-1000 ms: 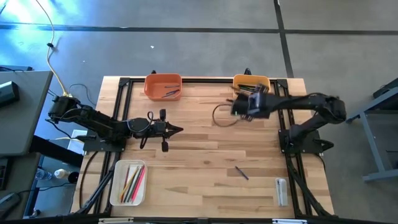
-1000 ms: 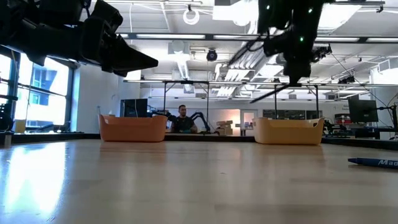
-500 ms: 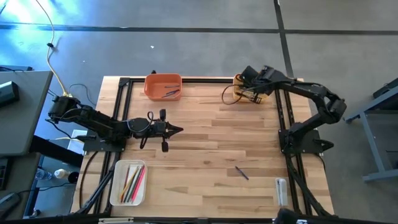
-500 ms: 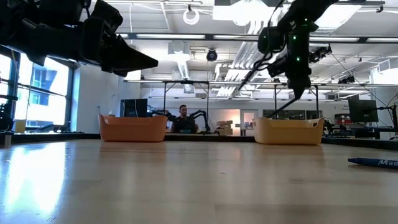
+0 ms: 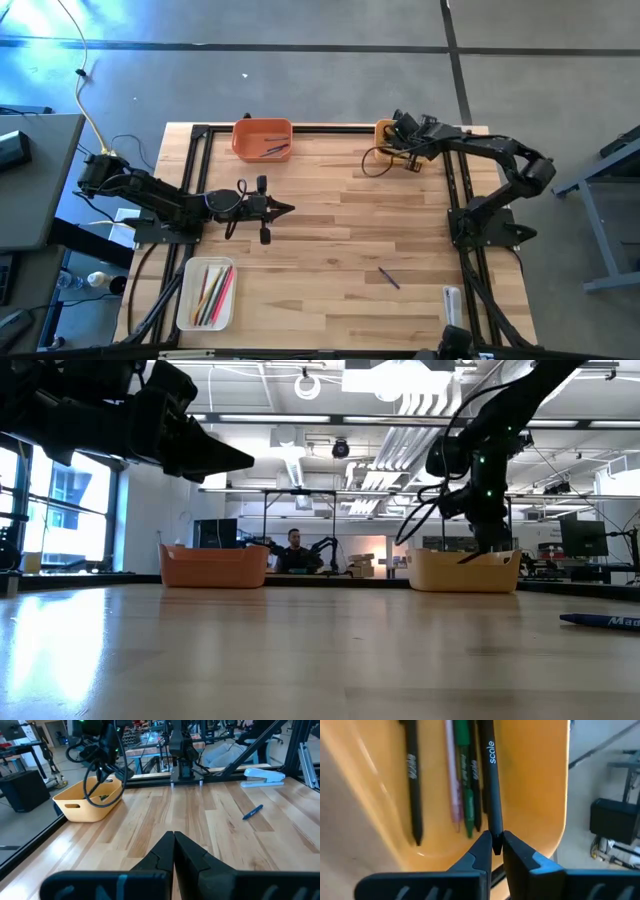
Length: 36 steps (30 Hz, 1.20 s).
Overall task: Sort crayons/erasers/pens/pencils in bins
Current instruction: Put the black pen into the yellow bin, then put the blue crayon into the orange bin
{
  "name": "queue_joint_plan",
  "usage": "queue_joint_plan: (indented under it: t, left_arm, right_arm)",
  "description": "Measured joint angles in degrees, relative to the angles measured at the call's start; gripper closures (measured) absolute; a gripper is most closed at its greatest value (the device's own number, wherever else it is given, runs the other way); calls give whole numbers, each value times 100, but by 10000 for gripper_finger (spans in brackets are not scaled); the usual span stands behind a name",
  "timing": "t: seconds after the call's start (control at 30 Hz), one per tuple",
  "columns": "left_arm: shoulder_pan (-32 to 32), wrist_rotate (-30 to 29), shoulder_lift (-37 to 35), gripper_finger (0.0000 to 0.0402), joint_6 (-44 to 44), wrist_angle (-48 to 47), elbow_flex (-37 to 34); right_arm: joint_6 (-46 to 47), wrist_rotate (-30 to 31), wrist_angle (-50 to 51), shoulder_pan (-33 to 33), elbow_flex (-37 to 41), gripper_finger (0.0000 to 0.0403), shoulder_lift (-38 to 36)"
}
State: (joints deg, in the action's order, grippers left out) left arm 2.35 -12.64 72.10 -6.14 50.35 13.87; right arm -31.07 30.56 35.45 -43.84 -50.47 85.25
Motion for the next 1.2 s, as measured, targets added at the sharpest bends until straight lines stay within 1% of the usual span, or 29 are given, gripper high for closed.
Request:
queue_joint_plan:
  t: [0.1, 0.17, 0.4, 0.5, 0.57, 0.67, 0.8, 0.83, 0.87, 0.97, 1.03, 1.2]
  left_arm:
    - [0, 1, 0, 401, 8, 0, 0]
    - [0, 2, 0, 401, 12, 0, 0]
    - [0, 2, 0, 401, 12, 2, 0]
    - [0, 2, 0, 401, 12, 2, 0]
    - [0, 4, 0, 401, -1, 2, 0]
    - [-1, 4, 0, 401, 5, 2, 2]
    - [-1, 4, 0, 401, 4, 2, 2]
    - [0, 4, 2, 401, 5, 2, 2]
    - [0, 4, 0, 401, 3, 2, 2]
    - [-1, 4, 0, 401, 22, 2, 2]
    - [0, 4, 1, 401, 45, 2, 2]
    - [0, 4, 2, 401, 60, -2, 2]
  right_arm:
    - [32, 163, -99, -93, 40, 378, 0]
    - [44, 218, -99, -120, 40, 369, 0]
    - [449, 221, -96, -112, -34, 303, -35]
    - [562, 224, 5, -43, -82, 292, -161]
    - [553, 233, 65, 60, -85, 298, -353]
    - [715, 195, 313, 238, -88, 328, -728]
    - [1432, -158, 1041, 634, -90, 387, -1327]
    - [1655, -265, 1241, 780, -91, 394, -1471]
    - [1925, -359, 1447, 937, -91, 397, -1609]
    - [2924, -678, 1931, 1488, -91, 387, -1946]
    - [3603, -905, 2147, 1947, -91, 386, -2088]
    - [4661, -1313, 2378, 3199, -91, 399, -2135]
